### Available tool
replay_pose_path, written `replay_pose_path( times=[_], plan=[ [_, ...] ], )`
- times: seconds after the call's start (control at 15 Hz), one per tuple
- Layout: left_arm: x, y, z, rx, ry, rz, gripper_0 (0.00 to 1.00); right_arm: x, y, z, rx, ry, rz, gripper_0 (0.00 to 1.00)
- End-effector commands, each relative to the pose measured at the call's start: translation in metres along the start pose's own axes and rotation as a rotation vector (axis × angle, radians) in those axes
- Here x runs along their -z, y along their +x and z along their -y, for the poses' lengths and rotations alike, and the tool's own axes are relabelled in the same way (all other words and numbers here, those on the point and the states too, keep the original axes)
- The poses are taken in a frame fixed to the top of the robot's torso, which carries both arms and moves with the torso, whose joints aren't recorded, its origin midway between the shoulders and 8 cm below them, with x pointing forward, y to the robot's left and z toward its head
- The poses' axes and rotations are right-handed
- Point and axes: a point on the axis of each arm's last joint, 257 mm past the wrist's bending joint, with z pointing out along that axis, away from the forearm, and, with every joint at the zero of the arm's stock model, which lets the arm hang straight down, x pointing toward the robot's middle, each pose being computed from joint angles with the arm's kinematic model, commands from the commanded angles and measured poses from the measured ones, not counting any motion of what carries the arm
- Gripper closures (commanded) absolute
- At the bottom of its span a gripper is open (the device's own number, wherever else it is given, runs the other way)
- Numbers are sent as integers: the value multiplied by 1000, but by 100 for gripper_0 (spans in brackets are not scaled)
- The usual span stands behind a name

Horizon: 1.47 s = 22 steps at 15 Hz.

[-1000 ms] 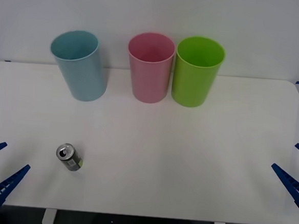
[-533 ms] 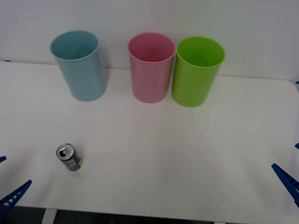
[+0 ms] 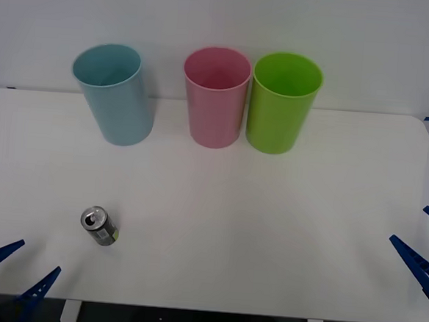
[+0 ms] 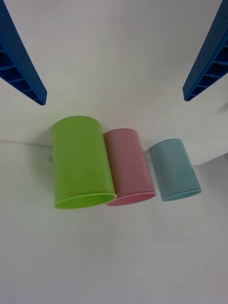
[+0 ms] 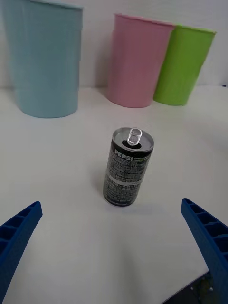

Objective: Grasp the object on the table and drop it into the matching bin: aluminum can to the light blue bin, PET bottle to the pink bin.

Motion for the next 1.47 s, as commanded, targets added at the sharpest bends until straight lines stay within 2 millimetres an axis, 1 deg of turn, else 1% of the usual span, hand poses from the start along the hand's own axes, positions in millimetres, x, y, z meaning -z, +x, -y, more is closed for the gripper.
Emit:
replay_pose_path(
  times=[0.07, 0.2, 0.4, 0.47, 0.67, 0.8, 0.93, 1.47],
  plan=[
    [-7, 5, -1, 29, 2, 10, 0, 0, 0, 0, 0, 0, 0, 0],
    [-12, 6, 1, 31, 10, 12, 0, 0, 0, 0, 0, 0, 0, 0],
    [-25, 10, 5, 34, 27, 18, 0, 0, 0, 0, 0, 0, 0, 0],
    [-29, 13, 4, 33, 28, 18, 0, 0, 0, 0, 0, 0, 0, 0],
    [-50, 20, -6, -30, 28, 25, 0, 0, 0, 0, 0, 0, 0, 0],
    [-63, 22, -7, -32, 38, 29, 0, 0, 0, 0, 0, 0, 0, 0],
    [-75, 23, -3, -30, 54, 35, 0, 0, 0, 0, 0, 0, 0, 0],
    [-110, 29, 11, -37, 38, 48, 0, 0, 0, 0, 0, 0, 0, 0]
  ],
)
